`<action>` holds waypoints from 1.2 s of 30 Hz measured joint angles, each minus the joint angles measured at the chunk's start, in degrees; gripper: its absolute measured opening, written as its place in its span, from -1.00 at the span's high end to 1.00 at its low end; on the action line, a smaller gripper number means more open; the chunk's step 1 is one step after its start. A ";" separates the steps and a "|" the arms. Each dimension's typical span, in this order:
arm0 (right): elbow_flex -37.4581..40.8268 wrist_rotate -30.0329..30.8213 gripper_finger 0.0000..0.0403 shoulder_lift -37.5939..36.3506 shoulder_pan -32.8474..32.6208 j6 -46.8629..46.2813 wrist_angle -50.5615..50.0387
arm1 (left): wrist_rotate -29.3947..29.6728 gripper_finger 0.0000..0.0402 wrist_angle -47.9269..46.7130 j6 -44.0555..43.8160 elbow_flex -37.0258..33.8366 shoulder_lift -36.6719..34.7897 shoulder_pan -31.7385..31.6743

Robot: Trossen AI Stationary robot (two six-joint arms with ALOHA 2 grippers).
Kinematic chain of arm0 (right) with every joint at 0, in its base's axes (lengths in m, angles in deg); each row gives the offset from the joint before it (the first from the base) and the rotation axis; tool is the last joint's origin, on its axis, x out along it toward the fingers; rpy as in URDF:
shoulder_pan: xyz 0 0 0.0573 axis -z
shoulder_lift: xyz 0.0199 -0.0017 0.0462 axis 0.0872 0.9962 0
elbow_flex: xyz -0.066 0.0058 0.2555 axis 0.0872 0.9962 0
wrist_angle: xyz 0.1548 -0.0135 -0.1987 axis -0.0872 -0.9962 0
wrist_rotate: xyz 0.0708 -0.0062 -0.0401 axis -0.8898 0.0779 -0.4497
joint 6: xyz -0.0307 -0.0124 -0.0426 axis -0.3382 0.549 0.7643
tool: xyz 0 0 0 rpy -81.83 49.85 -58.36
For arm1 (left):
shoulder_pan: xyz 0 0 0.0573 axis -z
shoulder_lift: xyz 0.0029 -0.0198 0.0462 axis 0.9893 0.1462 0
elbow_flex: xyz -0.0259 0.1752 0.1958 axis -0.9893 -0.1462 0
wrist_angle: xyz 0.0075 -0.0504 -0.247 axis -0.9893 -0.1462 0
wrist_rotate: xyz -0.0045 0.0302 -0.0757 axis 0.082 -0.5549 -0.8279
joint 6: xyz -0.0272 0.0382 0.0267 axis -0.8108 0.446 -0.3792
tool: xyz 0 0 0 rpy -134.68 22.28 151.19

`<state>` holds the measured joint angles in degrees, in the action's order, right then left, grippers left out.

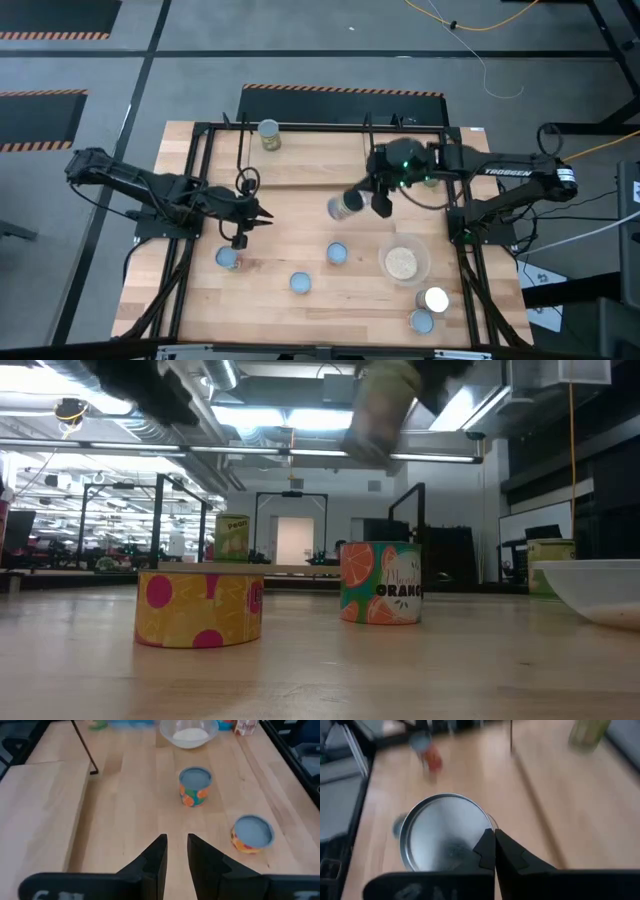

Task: Pick and place cans onto a shelf
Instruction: Put the canned peaches on the shelf

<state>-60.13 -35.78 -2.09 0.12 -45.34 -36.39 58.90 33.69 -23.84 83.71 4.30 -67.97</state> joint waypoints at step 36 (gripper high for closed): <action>-54.02 -13.06 1.00 50.98 27.34 24.82 -8.80 | -0.58 0.66 27.95 0.06 -15.46 0.18 0.00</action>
<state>-114.15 -48.84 48.89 27.46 -20.52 -45.19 58.32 61.64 -23.78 68.25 4.48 -67.97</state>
